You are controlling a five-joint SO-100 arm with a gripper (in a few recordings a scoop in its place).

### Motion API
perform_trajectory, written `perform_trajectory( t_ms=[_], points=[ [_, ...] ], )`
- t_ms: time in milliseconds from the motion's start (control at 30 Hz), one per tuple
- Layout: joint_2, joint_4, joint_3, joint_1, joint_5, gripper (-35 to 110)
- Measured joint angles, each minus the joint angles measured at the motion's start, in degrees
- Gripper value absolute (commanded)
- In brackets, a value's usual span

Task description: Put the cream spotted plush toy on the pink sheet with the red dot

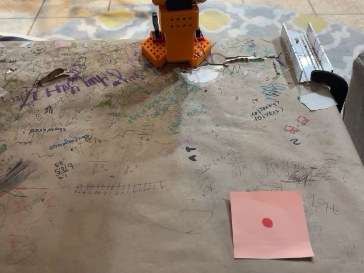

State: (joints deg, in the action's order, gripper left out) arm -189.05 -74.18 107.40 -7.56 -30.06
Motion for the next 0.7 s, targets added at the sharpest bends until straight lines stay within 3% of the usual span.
perform_trajectory(
  t_ms=[700],
  points=[
    [-4.13,-4.04,-4.04,-0.18,1.23,0]
  ],
)
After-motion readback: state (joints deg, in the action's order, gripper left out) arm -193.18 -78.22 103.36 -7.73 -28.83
